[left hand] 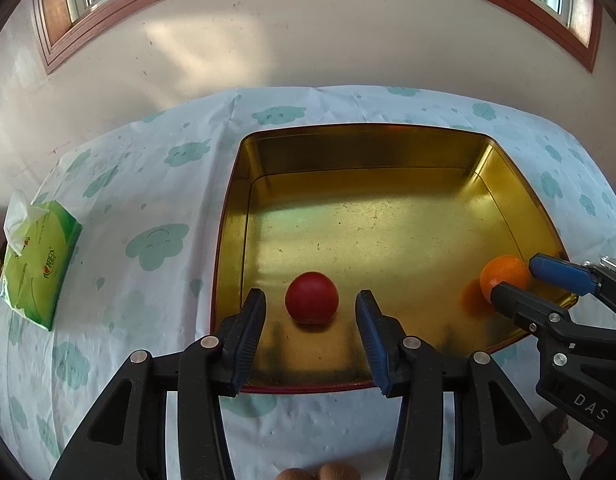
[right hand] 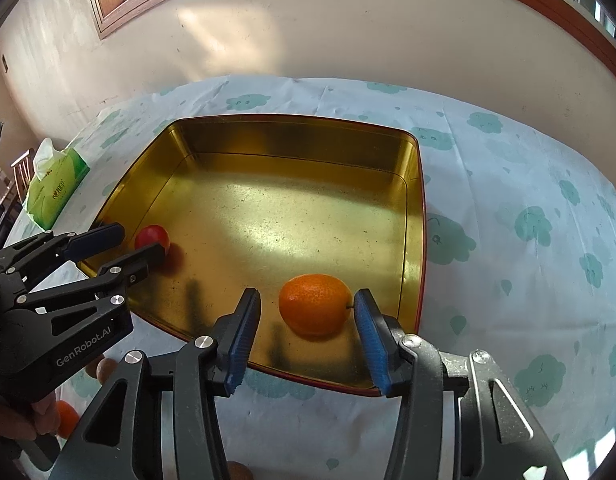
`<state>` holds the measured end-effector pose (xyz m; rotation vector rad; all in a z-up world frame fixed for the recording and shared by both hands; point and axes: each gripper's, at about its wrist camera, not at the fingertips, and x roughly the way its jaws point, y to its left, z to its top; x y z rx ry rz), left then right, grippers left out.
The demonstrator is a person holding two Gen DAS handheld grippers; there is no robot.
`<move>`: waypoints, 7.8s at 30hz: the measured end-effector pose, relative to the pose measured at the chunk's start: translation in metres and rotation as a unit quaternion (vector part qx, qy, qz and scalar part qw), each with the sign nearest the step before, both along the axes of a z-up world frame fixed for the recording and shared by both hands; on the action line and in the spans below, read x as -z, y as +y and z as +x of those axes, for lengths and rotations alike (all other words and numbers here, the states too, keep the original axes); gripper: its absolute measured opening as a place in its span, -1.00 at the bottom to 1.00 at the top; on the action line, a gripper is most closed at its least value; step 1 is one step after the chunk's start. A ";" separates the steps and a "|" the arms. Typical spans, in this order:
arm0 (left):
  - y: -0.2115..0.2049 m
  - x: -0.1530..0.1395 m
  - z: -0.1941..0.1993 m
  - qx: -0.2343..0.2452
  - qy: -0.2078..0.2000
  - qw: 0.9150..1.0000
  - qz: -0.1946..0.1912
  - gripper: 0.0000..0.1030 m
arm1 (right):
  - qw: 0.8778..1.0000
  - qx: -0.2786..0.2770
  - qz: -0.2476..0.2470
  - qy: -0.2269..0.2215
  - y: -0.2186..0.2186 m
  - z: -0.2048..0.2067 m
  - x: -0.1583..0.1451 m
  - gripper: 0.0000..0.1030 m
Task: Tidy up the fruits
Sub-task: 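Open right tool releasing orange while left tool releases tomato in tin, then withdraw both tools from tin and move toward remaining fruits, then grasp dark brown round fruit with right tool while left tool grasps tangerine, then carry brown fruit with right tool while left tool carries tangerine into tin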
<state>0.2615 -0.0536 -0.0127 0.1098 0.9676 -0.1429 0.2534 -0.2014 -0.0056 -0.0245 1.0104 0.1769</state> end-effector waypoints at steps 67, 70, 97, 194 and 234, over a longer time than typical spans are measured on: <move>0.075 0.010 -0.255 -0.087 0.003 0.995 -0.043 -0.05 | 0.999 0.023 0.030 -0.003 -0.016 -0.236 0.009 -0.10; 0.076 0.014 -0.253 -0.088 0.004 0.995 -0.044 -0.05 | 0.999 0.027 0.027 -0.004 -0.018 -0.234 0.011 -0.10; 0.068 0.026 -0.231 -0.077 0.000 0.996 -0.041 -0.05 | 0.999 0.038 0.020 0.005 -0.023 -0.204 0.024 -0.13; 0.054 -0.002 -0.192 -0.054 -0.034 0.997 -0.038 -0.18 | 1.000 0.010 -0.007 -0.025 -0.011 -0.181 0.000 -0.33; 0.021 -0.034 -0.029 -0.021 -0.052 0.998 -0.026 -0.18 | 0.998 -0.021 0.001 -0.051 0.013 -0.022 -0.033 -0.33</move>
